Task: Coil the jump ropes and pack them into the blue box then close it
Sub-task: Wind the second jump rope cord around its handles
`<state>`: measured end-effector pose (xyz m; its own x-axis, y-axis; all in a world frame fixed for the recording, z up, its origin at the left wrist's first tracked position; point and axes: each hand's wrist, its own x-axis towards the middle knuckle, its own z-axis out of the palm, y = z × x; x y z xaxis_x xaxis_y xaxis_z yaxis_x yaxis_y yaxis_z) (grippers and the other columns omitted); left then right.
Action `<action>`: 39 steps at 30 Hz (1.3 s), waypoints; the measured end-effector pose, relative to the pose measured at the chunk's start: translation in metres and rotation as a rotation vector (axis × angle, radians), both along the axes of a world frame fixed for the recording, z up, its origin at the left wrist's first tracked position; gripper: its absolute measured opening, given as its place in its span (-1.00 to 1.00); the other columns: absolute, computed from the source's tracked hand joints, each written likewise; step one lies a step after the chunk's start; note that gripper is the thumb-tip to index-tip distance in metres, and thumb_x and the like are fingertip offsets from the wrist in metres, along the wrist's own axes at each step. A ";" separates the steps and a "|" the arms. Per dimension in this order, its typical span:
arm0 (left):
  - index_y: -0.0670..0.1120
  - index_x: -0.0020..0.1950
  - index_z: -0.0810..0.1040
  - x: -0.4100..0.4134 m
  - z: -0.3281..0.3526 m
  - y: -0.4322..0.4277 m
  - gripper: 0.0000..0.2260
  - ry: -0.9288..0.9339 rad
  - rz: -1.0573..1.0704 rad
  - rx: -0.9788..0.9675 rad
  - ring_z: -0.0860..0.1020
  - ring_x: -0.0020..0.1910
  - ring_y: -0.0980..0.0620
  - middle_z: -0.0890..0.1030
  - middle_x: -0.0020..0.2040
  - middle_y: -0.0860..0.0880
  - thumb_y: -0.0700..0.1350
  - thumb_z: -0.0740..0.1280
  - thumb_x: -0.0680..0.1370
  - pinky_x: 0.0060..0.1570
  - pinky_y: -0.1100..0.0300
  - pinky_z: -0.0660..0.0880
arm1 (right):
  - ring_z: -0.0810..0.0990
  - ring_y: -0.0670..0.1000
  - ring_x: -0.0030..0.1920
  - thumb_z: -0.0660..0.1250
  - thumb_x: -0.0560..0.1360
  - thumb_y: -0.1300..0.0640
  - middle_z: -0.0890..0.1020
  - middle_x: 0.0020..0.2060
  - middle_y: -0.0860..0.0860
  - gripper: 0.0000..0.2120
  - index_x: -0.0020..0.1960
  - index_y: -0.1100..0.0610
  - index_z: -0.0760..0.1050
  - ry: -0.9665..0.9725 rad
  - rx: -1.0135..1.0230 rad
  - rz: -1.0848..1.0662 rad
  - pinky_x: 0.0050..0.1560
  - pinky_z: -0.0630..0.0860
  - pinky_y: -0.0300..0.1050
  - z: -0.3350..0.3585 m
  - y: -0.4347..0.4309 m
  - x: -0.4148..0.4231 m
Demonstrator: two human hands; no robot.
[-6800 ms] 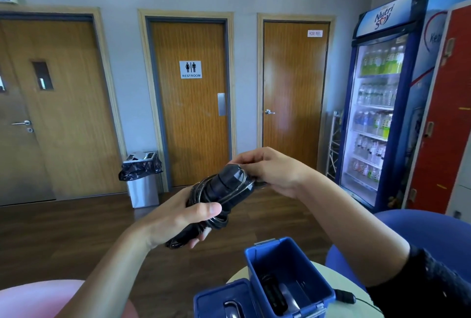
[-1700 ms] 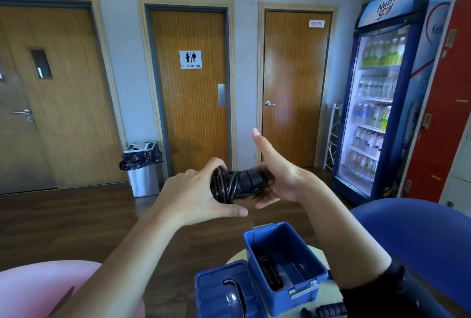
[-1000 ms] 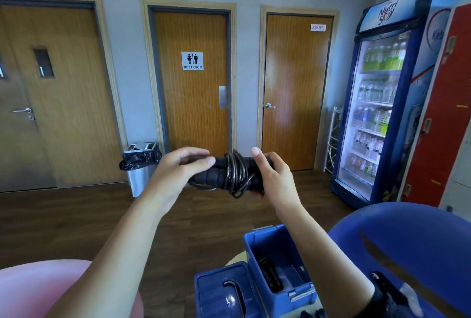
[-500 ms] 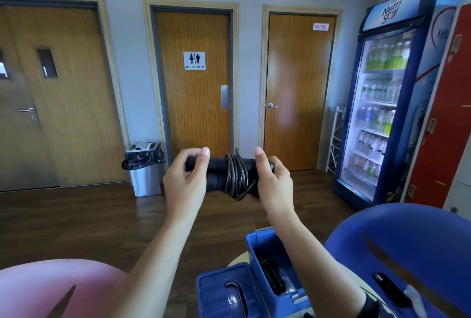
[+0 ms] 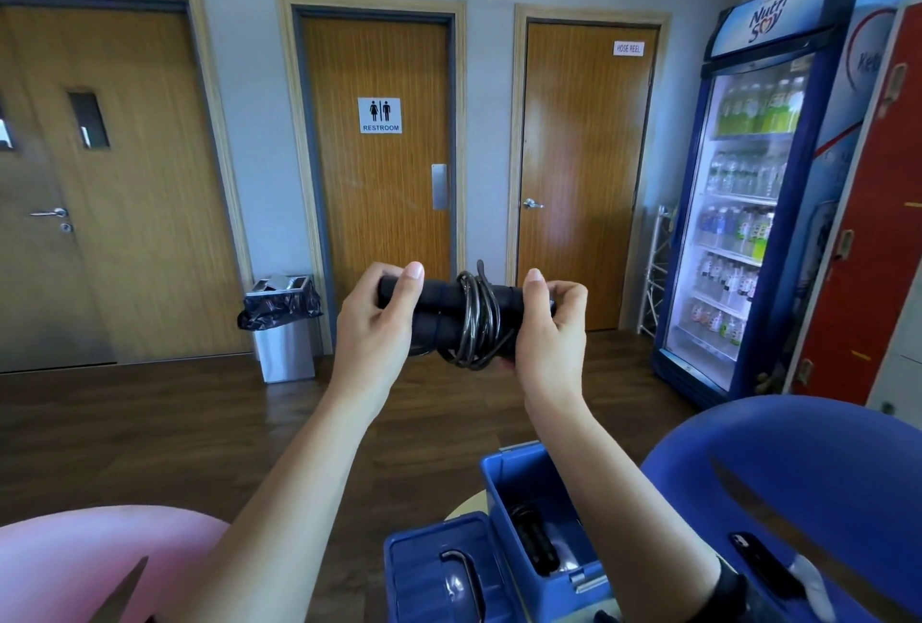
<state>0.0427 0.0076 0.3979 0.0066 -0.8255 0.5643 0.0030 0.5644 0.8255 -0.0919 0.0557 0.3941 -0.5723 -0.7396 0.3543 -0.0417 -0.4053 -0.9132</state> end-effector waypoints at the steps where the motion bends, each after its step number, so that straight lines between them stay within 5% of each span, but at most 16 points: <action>1: 0.05 -0.27 0.43 0.001 -0.002 -0.002 -0.74 0.022 -0.013 0.029 0.35 -0.33 0.23 0.38 -0.36 0.18 0.11 0.27 0.58 -0.19 0.25 0.29 | 0.50 -0.01 -0.33 0.14 0.61 -0.09 0.46 -0.34 0.00 -0.78 0.06 0.07 0.35 0.038 0.020 0.017 -0.26 0.58 0.05 0.002 -0.001 -0.002; 4: 0.06 -0.31 0.43 0.005 0.002 -0.002 -0.71 0.088 -0.111 0.184 0.51 -0.13 0.01 0.43 -0.18 -0.07 0.16 0.31 0.53 -0.01 0.10 0.44 | 0.54 0.09 -0.22 0.16 0.59 -0.13 0.50 -0.25 0.07 -0.73 -0.08 0.06 0.41 0.111 0.081 0.102 -0.12 0.59 0.27 0.009 -0.004 -0.009; 6: 0.04 -0.33 0.45 0.006 0.012 0.002 -0.72 0.143 -0.206 0.325 0.60 0.01 -0.21 0.53 -0.08 -0.11 0.07 0.31 0.56 0.00 -0.21 0.57 | 0.48 0.09 -0.26 0.18 0.58 -0.15 0.47 -0.30 0.08 -0.67 -0.15 0.11 0.41 0.139 0.059 0.099 -0.17 0.59 0.16 0.012 -0.003 -0.011; 8: -0.01 -0.28 0.46 0.005 0.021 0.003 -0.76 0.178 -0.240 0.400 0.61 0.05 -0.28 0.55 -0.02 -0.14 -0.02 0.30 0.58 -0.03 -0.29 0.58 | 0.40 0.03 -0.31 0.19 0.58 -0.14 0.42 -0.34 0.07 -0.65 -0.20 0.12 0.38 0.170 -0.017 0.063 -0.29 0.49 -0.07 0.012 -0.001 -0.011; 12: -0.17 -0.21 0.47 -0.002 0.023 -0.001 -0.63 0.119 -0.030 0.289 0.58 -0.03 -0.04 0.53 -0.20 -0.04 0.14 0.33 0.51 0.16 -0.10 0.49 | 0.39 -0.08 -0.34 0.15 0.62 -0.06 0.45 -0.33 0.01 -0.74 -0.07 0.12 0.40 0.208 -0.093 0.034 -0.29 0.41 -0.22 0.008 -0.001 -0.008; 15: -0.12 -0.35 0.38 -0.005 0.017 0.004 -0.62 0.042 0.120 0.088 0.35 -0.42 0.20 0.34 -0.51 0.13 0.08 0.30 0.56 -0.24 0.24 0.33 | 0.52 -0.05 -0.22 0.15 0.60 -0.12 0.52 -0.22 0.02 -0.78 -0.03 0.02 0.40 0.166 -0.034 0.049 -0.09 0.55 -0.03 0.007 -0.006 -0.010; 20: -0.05 -0.35 0.40 -0.007 0.010 0.007 -0.67 0.012 0.165 -0.127 0.30 -0.46 0.15 0.29 -0.50 0.09 0.03 0.31 0.57 -0.43 0.35 0.18 | 0.56 0.16 0.15 0.17 0.52 -0.26 0.57 0.06 0.08 -0.74 -0.02 -0.09 0.40 0.090 0.073 0.147 0.21 0.50 0.28 0.009 -0.010 -0.014; 24: -0.01 -0.33 0.42 -0.006 0.009 0.005 -0.70 0.050 0.034 -0.031 0.36 -0.31 0.15 0.34 -0.37 0.04 0.05 0.32 0.56 -0.18 0.21 0.34 | 0.60 0.21 -0.06 0.17 0.56 -0.20 0.55 -0.17 0.07 -0.74 -0.15 -0.04 0.42 0.141 0.008 0.133 0.05 0.57 0.28 0.014 -0.005 -0.017; 26: 0.05 -0.37 0.44 -0.003 0.010 -0.001 -0.70 0.081 -0.097 0.094 0.44 -0.13 0.03 0.42 -0.28 0.02 0.16 0.36 0.47 0.10 -0.05 0.44 | 0.49 0.09 -0.25 0.19 0.57 -0.16 0.49 -0.30 0.05 -0.70 -0.21 0.01 0.41 0.159 -0.062 0.108 -0.11 0.60 0.11 0.014 -0.003 -0.018; 28: 0.07 -0.39 0.46 -0.003 0.013 -0.001 -0.70 0.079 -0.153 0.169 0.47 -0.02 -0.06 0.48 -0.24 0.04 0.25 0.36 0.38 0.18 -0.13 0.40 | 0.36 -0.02 -0.35 0.19 0.58 -0.13 0.42 -0.37 0.04 -0.68 -0.23 0.05 0.38 0.208 -0.124 0.065 -0.31 0.43 -0.16 0.012 0.000 -0.017; 32: 0.01 -0.41 0.41 -0.012 0.007 0.006 -0.66 0.089 0.009 0.079 0.41 -0.25 0.16 0.40 -0.37 0.07 0.07 0.37 0.52 -0.12 0.23 0.33 | 0.29 -0.02 -0.40 0.18 0.61 -0.05 0.36 -0.40 0.06 -0.67 -0.26 0.09 0.33 0.203 -0.133 0.052 -0.44 0.27 -0.28 0.003 -0.001 -0.017; 39: -0.04 -0.40 0.36 -0.038 -0.020 0.003 -0.63 0.103 0.069 0.120 0.32 -0.50 0.21 0.32 -0.58 0.15 0.03 0.35 0.55 -0.40 0.34 0.20 | 0.43 0.02 -0.35 0.19 0.57 -0.16 0.47 -0.34 0.06 -0.64 -0.15 0.14 0.41 0.217 0.017 0.051 -0.32 0.43 -0.14 -0.017 -0.006 -0.040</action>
<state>0.0047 0.0108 0.3778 0.1184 -0.8826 0.4550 0.0558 0.4634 0.8844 -0.1317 0.0501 0.3771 -0.4454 -0.7727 0.4523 -0.2180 -0.3963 -0.8918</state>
